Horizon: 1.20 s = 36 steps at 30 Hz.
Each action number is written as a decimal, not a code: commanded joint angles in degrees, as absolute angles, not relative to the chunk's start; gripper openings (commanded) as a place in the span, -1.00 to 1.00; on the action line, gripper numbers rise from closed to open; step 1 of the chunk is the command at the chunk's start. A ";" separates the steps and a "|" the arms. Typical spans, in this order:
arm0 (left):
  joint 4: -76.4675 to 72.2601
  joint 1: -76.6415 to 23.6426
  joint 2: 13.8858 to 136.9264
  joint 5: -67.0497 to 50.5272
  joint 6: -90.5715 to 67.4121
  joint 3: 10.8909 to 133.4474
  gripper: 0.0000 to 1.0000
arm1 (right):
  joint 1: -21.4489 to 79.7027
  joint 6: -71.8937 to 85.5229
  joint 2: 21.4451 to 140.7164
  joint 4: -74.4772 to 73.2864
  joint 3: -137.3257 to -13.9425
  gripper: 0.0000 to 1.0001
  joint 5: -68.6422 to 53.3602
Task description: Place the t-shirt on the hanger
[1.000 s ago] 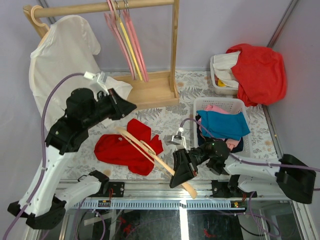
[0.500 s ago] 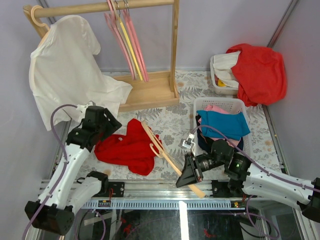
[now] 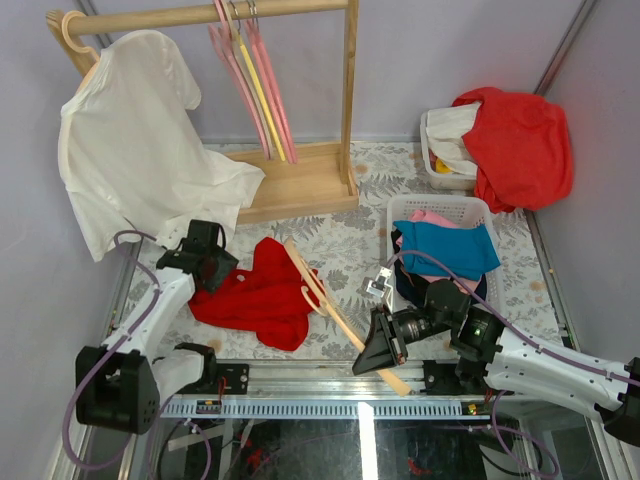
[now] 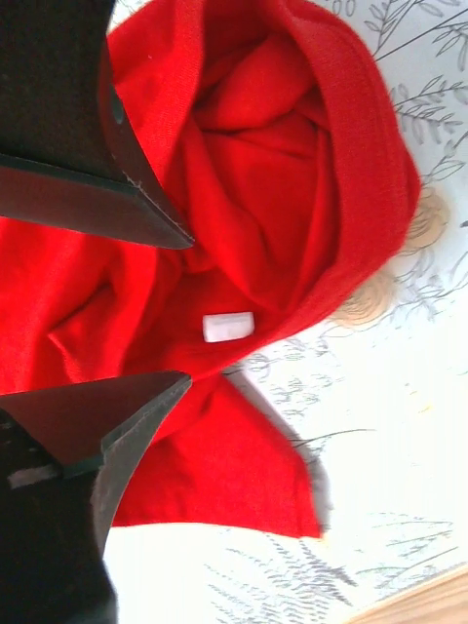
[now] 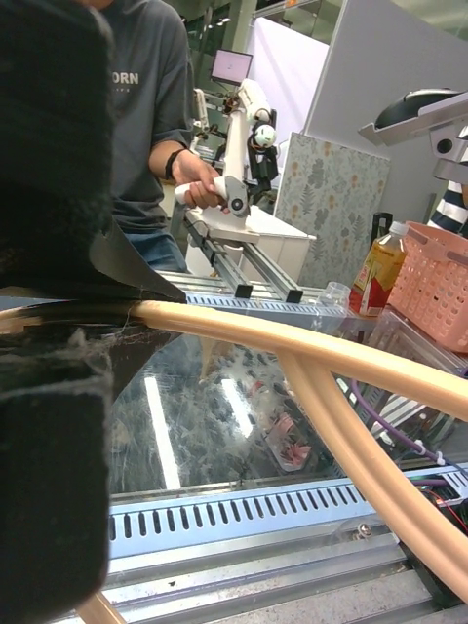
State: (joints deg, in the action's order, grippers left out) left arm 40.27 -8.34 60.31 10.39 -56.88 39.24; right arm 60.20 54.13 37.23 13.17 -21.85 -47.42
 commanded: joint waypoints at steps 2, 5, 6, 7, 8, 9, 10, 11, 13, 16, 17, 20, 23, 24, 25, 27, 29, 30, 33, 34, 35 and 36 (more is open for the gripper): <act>32.71 -6.49 66.00 16.95 -62.18 40.21 0.02 | 59.85 55.43 36.11 18.61 -22.06 -1.00 -48.13; 30.86 -5.02 69.87 17.57 -62.02 40.63 -0.01 | 59.89 55.90 35.83 19.30 -21.52 -1.00 -48.21; 30.29 -4.60 71.02 17.71 -62.05 40.58 -0.03 | 59.81 56.12 35.67 19.63 -21.27 -1.00 -48.18; 29.78 -4.29 71.99 17.87 -61.97 40.46 -0.06 | 59.85 56.23 35.54 19.68 -21.12 -1.00 -48.03; 29.54 -3.89 72.88 17.98 -61.99 40.43 -0.10 | 59.85 56.28 35.41 19.61 -21.03 -1.00 -48.06; 29.01 -3.65 73.45 17.98 -61.82 40.39 -0.15 | 59.85 56.28 35.29 19.70 -21.01 -1.00 -48.15; 28.66 -3.65 74.02 18.36 -61.76 40.35 -0.18 | 59.85 56.39 35.14 19.74 -20.89 -1.00 -48.10; 28.20 -3.63 74.35 19.15 -61.93 40.19 -0.18 | 59.83 56.44 34.92 19.69 -20.77 -1.00 -48.00; 27.88 -3.44 75.24 20.37 -62.05 40.41 -0.20 | 59.85 56.87 34.49 20.20 -20.54 -1.00 -48.24; 27.53 -3.39 76.65 21.45 -61.63 41.26 -0.23 | 59.81 56.95 33.80 19.98 -20.18 -1.00 -48.03; 27.28 -3.43 77.09 21.63 -61.58 41.52 -0.23 | 59.85 57.14 33.75 20.11 -20.03 -1.00 -48.03; 27.18 -3.37 77.42 21.71 -61.66 42.24 -0.25 | 59.85 57.22 33.52 20.12 -19.86 -1.00 -48.09; 25.91 -3.32 77.34 22.07 -61.79 42.17 -0.26 | 59.85 57.29 33.35 19.88 -20.05 -1.00 -47.97; 25.85 -3.24 77.79 22.18 -61.79 42.49 -0.26 | 59.85 57.30 33.47 19.89 -20.19 -1.00 -48.05; 25.84 -3.31 78.38 22.17 -61.72 42.86 -0.27 | 59.81 57.30 33.46 19.82 -20.36 -1.00 -48.03; 25.57 -3.28 79.70 21.98 -61.53 43.42 -0.33 | 59.85 57.23 33.57 19.78 -20.45 -1.00 -47.98; 25.38 -3.28 80.86 21.99 -61.61 43.67 -0.40 | 59.85 57.22 33.63 19.99 -20.36 -1.00 -47.92; 25.44 -3.29 81.14 21.83 -61.61 43.72 -0.42 | 59.86 57.36 33.66 20.19 -20.12 -1.00 -47.74; 24.86 -3.27 80.77 21.28 -61.53 43.00 -0.51 | 59.88 58.61 33.94 22.27 -19.10 -1.00 -47.82; 24.51 -3.33 80.72 21.35 -61.45 42.61 -0.53 | 59.88 58.77 34.04 22.58 -18.95 -1.00 -47.86; 24.23 -3.28 80.85 21.42 -61.35 42.34 -0.57 | 59.85 58.86 34.13 22.89 -18.86 -1.00 -47.94; 24.11 -3.27 81.09 21.45 -60.92 42.40 -0.64 | 59.85 58.82 34.23 23.01 -18.86 -1.00 -47.98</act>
